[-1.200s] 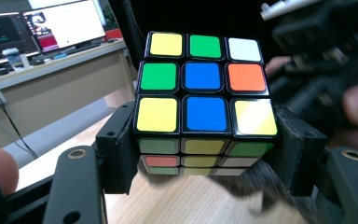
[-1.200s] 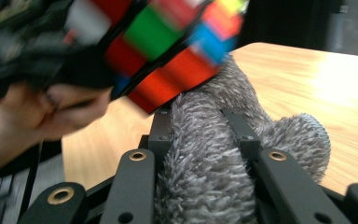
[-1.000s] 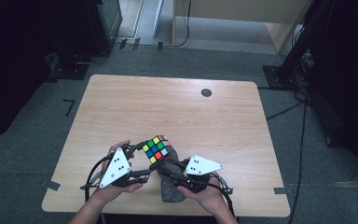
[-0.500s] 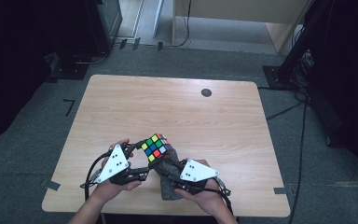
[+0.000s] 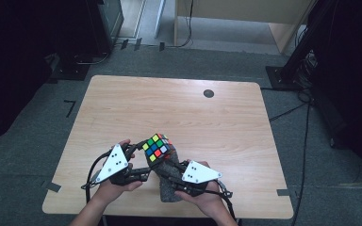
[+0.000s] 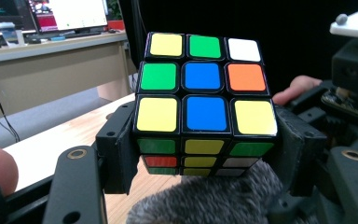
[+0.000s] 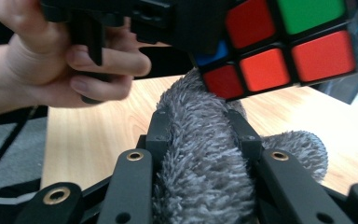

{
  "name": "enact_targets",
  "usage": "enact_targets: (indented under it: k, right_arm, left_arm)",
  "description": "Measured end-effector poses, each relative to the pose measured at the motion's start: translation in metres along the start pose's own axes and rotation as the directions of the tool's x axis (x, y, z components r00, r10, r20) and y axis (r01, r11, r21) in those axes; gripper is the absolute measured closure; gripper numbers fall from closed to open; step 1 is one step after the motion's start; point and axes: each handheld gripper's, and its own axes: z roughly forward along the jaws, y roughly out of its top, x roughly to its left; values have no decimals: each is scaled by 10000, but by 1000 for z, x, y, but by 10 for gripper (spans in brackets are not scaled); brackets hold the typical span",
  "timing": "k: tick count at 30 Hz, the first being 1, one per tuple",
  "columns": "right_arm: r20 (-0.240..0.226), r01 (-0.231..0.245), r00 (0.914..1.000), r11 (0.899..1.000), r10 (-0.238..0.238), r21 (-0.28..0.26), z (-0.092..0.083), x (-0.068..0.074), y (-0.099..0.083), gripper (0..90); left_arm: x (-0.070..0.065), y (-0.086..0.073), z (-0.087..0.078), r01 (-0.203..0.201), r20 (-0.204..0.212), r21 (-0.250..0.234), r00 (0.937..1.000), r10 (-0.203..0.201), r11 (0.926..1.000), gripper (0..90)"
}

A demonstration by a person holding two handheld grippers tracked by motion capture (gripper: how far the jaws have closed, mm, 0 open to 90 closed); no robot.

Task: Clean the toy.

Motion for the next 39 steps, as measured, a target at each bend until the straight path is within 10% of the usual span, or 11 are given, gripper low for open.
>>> enact_targets:
  k: [7,11,18,27,30,34,39]
  right_arm:
    - [-733,-238,9971,9996,225,-172,13,15,-2,675]
    - [-132,-991,9950,9935,985,-566,11,8,-4,674]
    - [1148,-2158,9678,9732,2241,-800,-3,-19,-14,676]
    - [41,-1073,9942,9924,1077,-610,14,12,-5,673]
    - [684,-1376,9874,9880,1424,-695,7,1,-5,670]
    - [1769,-1354,9763,9896,1249,484,1,-19,-16,641]
    - [2968,-1939,9443,9692,1424,1521,-1,-38,-34,626]
  left_arm:
    - [4,-3,3,1003,115,-126,9949,-1002,9949,345]
    - [5,-3,2,961,-33,-96,9954,-961,9953,345]
    - [11,-4,0,1188,-278,-103,9925,-1191,9929,345]
    - [8,-4,2,1101,-219,-21,9937,-1102,9939,345]
    - [12,-4,0,1222,-283,-121,9921,-1225,9924,345]
    - [18,-4,-3,1377,-460,-221,9893,-1386,9902,345]
    - [22,-4,-5,1440,-574,-195,9878,-1449,9894,345]
